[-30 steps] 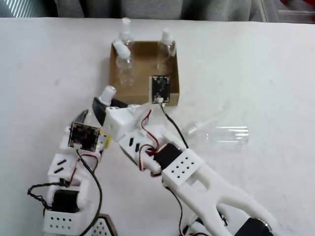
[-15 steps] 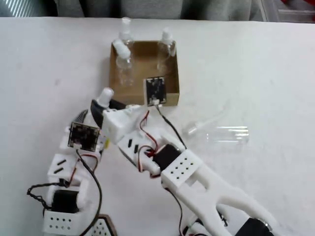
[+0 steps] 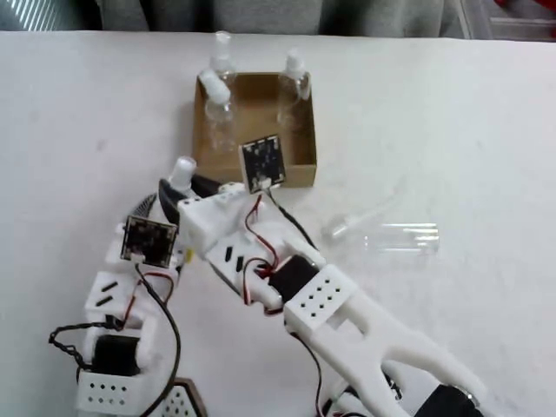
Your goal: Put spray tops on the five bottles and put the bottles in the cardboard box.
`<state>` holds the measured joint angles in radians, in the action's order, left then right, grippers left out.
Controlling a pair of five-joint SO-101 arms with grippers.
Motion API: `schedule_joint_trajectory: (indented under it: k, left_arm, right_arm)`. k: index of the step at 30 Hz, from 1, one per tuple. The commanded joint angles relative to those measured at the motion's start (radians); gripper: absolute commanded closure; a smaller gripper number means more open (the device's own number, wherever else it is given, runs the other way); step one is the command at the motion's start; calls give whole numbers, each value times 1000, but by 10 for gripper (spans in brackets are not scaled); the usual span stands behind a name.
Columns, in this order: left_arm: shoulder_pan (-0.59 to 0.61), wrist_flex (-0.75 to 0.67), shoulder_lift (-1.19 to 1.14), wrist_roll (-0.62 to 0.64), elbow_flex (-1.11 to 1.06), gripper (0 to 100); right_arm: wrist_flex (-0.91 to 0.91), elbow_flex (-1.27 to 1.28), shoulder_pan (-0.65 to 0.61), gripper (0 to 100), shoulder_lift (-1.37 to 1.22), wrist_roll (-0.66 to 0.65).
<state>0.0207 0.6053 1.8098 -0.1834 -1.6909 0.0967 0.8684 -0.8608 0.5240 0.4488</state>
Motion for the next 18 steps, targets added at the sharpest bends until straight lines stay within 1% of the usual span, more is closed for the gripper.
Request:
schedule_joint_trajectory:
  k: [1,4,7,10,13,18]
  left_arm:
    - [-1,5,16,12,-2,895]
    - [-1,5,16,12,-2,895]
    - [-1,5,16,12,-2,895]
    - [-1,5,18,12,-2,895]
    - [-1,2,18,12,-2,895]
    - [1,2,18,12,-2,895]
  right_arm:
    - [-13,-8,-35,981,12,-54]
    - [-13,-8,-45,950,13,-101]
    - [-1,-8,-45,857,13,-91]
    - [33,-11,-45,786,13,-92]
    - [38,-12,-45,754,15,-92]
    - [38,-8,-45,728,30,-94]
